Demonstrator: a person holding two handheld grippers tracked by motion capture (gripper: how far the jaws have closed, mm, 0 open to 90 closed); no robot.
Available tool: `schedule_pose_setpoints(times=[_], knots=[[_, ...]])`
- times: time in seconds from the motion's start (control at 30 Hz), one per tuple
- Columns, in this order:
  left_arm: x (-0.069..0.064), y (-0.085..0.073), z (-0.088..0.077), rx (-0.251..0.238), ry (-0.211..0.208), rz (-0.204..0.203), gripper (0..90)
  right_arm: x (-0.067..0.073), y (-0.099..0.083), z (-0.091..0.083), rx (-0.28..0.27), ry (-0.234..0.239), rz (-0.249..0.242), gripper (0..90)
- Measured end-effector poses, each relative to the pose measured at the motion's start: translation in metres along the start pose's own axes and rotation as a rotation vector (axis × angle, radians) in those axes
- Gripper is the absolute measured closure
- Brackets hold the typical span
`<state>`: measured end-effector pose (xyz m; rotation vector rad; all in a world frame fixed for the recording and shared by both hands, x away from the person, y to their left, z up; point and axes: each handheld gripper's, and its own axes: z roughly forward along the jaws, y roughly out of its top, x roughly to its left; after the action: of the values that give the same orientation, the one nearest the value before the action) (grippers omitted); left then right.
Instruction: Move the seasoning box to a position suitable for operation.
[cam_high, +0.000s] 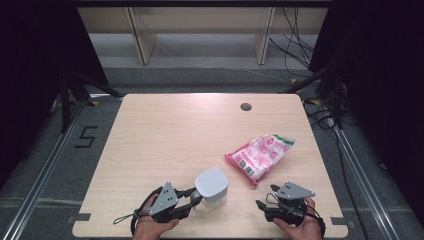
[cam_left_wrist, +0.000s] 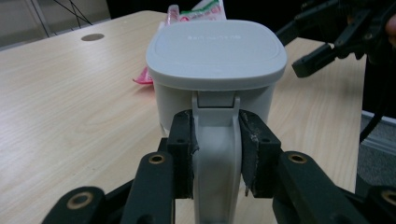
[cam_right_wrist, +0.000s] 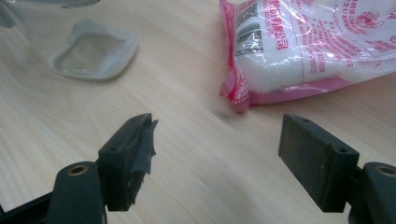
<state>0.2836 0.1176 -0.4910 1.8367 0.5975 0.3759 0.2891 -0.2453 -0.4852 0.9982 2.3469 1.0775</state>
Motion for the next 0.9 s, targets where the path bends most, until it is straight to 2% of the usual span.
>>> schedule_pose_setpoints(times=[0.1,0.17,0.3,0.37,0.4,0.47,0.57,0.67,0.7,0.83,0.87,0.9], knots=[[0.0,0.001,0.002,0.001,0.016,0.003,68.2,0.0,0.0,0.0,0.001,0.0,0.001,27.5],[0.001,0.001,0.004,-0.01,0.024,0.021,68.2,0.0,0.0,0.0,0.0,0.001,0.0,27.5],[0.004,0.002,0.007,0.002,0.051,0.003,68.2,0.0,0.0,0.0,0.006,0.0,0.011,27.5],[0.008,0.003,0.009,0.004,0.061,0.011,68.2,0.0,0.0,0.0,0.004,0.001,0.008,27.5],[0.01,0.003,0.01,-0.006,0.068,0.003,68.2,0.0,0.0,0.0,-0.002,-0.014,0.003,27.5],[0.015,0.005,0.012,0.006,0.076,0.008,68.2,0.0,0.0,0.0,-0.006,-0.015,0.007,27.5],[0.021,0.007,0.017,0.0,0.081,-0.007,68.2,0.0,0.0,0.0,-0.004,-0.015,0.008,27.5],[0.029,0.009,0.022,0.0,0.073,0.003,68.2,-0.001,0.0,0.001,0.007,0.0,0.006,27.5],[0.03,0.009,0.024,-0.007,0.074,-0.002,68.2,0.0,-0.001,0.0,0.009,-0.012,0.012,27.5],[0.034,0.012,0.029,-0.003,0.092,0.001,68.2,0.0,0.0,0.001,0.011,-0.006,0.014,27.5],[0.037,0.012,0.031,-0.008,0.089,0.025,68.1,0.0,0.0,0.001,0.001,-0.018,0.011,27.4],[0.039,0.012,0.031,0.002,0.088,0.025,67.9,0.0,-0.001,0.001,0.005,-0.012,0.017,27.5]])
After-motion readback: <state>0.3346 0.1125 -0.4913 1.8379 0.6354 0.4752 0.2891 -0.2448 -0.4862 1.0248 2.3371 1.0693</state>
